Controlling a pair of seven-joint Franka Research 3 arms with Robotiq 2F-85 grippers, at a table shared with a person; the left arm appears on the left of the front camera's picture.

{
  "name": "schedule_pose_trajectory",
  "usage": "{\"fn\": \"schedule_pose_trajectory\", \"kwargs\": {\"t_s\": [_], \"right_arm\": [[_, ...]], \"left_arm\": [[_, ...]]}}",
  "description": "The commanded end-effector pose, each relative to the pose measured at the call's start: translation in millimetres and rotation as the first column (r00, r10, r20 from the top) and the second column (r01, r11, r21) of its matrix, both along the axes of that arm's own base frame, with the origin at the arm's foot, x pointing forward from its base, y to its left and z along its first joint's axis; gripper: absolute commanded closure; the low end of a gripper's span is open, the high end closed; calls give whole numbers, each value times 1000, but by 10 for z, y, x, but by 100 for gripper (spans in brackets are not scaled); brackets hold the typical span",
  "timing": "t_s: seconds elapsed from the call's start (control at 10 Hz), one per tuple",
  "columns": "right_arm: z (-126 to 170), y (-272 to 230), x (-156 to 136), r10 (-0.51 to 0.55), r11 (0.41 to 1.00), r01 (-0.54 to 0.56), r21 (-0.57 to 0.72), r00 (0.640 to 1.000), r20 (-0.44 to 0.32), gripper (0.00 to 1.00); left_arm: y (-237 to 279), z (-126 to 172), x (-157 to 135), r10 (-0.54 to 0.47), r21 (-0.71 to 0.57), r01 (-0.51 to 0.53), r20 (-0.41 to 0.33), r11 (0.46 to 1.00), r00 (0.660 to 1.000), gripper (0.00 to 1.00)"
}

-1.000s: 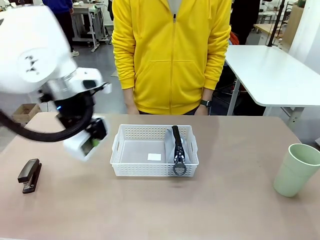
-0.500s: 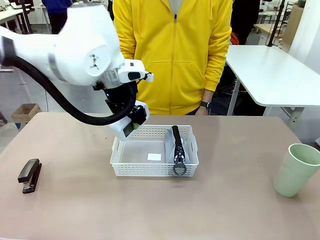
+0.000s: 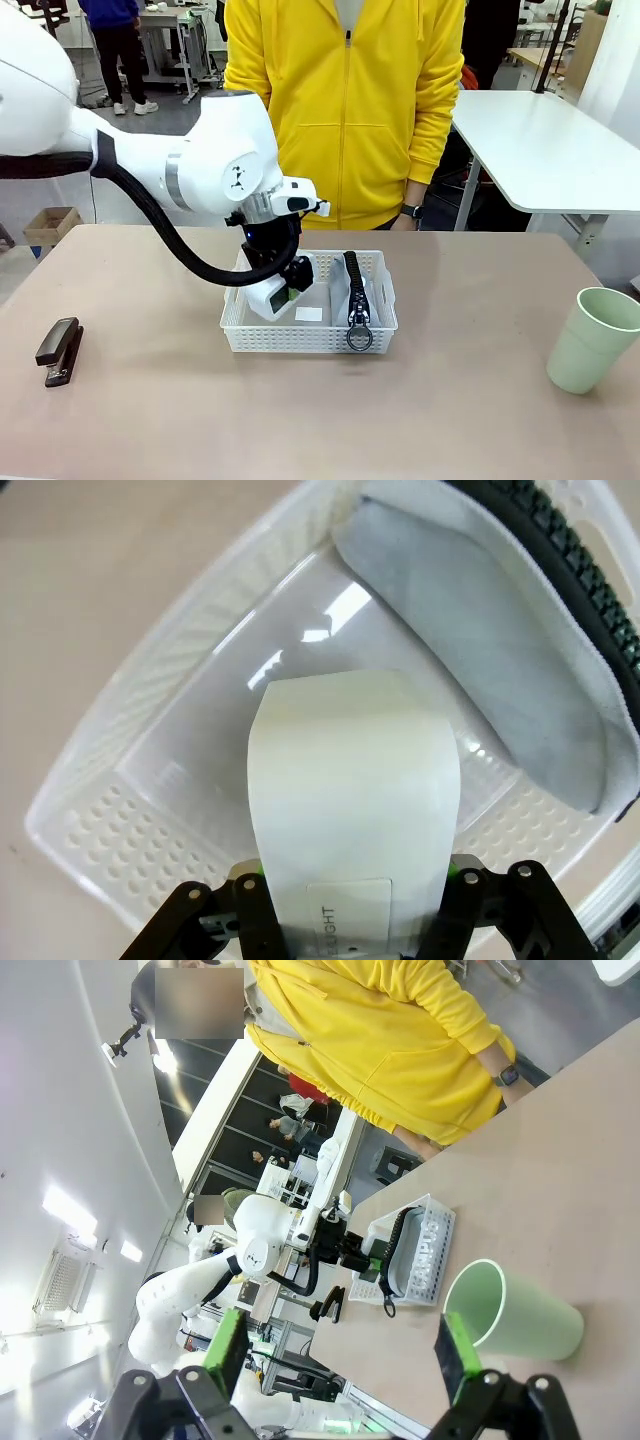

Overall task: Efficiently arrange items inside the basket to fit them all.
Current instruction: Pick up the Digital clock and place it inside the Organizing basket.

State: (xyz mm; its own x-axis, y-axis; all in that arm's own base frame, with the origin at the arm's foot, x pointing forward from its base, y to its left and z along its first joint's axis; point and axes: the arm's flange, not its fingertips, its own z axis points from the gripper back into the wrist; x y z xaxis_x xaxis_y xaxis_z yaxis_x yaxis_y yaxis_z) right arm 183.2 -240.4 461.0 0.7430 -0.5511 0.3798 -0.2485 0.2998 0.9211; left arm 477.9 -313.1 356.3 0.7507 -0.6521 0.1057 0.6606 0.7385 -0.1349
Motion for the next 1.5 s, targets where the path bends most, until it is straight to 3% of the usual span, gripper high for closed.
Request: {"fn": "schedule_pose_trajectory", "kwargs": {"t_s": [0.0,0.2,0.4,1.0,1.2,1.4], "right_arm": [[19,-4,19,-5,1000,5,0,999,36,0],[19,-4,19,-5,1000,5,0,999,36,0],[19,-4,19,-5,1000,5,0,999,36,0],[19,-4,19,-5,1000,5,0,999,36,0],[19,-4,19,-5,1000,5,0,999,36,0],[19,-4,19,-5,1000,5,0,999,36,0]], "left_arm": [[-65,10,6,-16,43,16,7,999,1000,48],[-75,-54,-11,-15,103,11,37,995,999,48],[-54,-88,-2,-57,114,56,-1,992,998,48],[23,-231,33,-77,56,78,-18,995,997,48],[26,-231,37,-95,56,96,-23,994,995,0],[27,-229,34,-95,58,96,-23,994,995,0]]}}
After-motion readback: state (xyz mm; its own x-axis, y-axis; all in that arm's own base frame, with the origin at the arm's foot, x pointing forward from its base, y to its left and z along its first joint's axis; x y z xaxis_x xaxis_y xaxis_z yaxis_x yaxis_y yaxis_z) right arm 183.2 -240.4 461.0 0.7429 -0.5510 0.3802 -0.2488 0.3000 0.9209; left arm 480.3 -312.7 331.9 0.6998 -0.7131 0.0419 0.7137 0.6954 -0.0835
